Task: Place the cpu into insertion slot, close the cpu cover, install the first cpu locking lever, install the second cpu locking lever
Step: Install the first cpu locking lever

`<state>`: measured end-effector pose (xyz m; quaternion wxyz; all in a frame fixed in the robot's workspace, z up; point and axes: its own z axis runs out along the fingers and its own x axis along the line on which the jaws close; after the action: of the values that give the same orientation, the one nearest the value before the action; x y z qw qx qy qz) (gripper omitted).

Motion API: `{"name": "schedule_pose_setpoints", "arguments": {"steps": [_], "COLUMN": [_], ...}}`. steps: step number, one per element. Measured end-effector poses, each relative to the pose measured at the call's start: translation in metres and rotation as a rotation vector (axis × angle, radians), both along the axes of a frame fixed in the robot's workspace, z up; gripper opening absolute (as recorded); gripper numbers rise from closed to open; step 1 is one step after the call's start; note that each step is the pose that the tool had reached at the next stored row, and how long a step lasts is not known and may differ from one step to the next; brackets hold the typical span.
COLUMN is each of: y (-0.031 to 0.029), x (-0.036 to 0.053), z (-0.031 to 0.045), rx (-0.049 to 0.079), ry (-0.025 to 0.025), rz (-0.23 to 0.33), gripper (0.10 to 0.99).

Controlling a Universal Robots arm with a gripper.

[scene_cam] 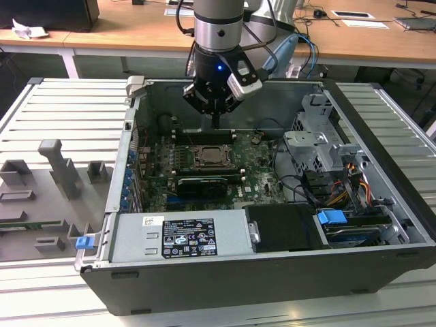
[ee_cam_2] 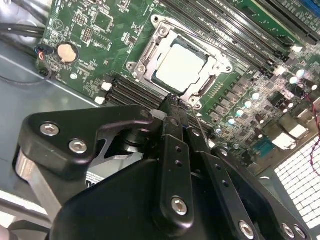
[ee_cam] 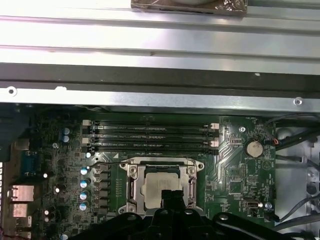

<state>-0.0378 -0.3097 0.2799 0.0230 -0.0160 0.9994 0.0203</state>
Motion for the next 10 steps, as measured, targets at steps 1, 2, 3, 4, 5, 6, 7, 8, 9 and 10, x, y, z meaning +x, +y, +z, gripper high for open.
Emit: {"name": "schedule_pose_setpoints", "arguments": {"steps": [1, 2, 3, 4, 5, 6, 7, 8, 9, 10], "y": [0.0, 0.0, 0.0, 0.0, 0.0, 0.0, 0.0, 0.0, 0.0, 0.0], "x": [0.0, 0.0, 0.0, 0.0, 0.0, 0.0, 0.0, 0.0, 0.0, -0.0001], "z": [0.0, 0.0, 0.0, 0.0, 0.0, 0.0, 0.0, 0.0, 0.0, 0.0], "rx": [0.0, 0.0, 0.0, 0.0, 0.0, 0.0, 0.0, 0.0, 0.0, 0.0], "ry": [0.0, 0.0, 0.0, 0.0, 0.0, 0.0, 0.0, 0.0001, 0.0, 0.0], "rz": [0.008, 0.015, 0.024, 0.033, 0.05, 0.058, 0.065, 0.077, 0.091, 0.106], "gripper": [0.106, 0.106, 0.106, 0.106, 0.106, 0.106, 0.106, 0.106, 0.106, 0.106]}}
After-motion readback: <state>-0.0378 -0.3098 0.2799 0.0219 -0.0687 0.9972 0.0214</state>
